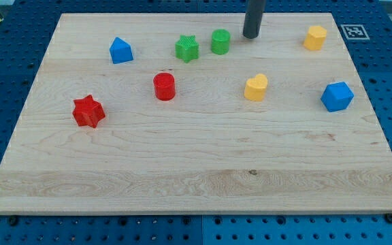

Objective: Move the yellow hexagon to the yellow heart

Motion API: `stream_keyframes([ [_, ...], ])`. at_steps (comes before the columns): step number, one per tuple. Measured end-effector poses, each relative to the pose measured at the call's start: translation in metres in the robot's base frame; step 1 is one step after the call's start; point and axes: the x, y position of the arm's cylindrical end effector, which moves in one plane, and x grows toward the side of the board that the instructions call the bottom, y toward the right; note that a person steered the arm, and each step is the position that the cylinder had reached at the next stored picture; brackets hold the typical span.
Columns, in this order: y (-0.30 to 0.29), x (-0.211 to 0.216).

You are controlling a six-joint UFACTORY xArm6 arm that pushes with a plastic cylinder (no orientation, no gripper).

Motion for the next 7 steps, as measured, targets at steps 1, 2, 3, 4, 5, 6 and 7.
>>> stream_keyframes([
  [1, -0.031, 0.025],
  [2, -0.049, 0.027],
  [3, -0.041, 0.026],
  [4, 0.018, 0.034],
  [5, 0.058, 0.057],
  [6, 0.060, 0.083],
  [7, 0.063, 0.108],
])
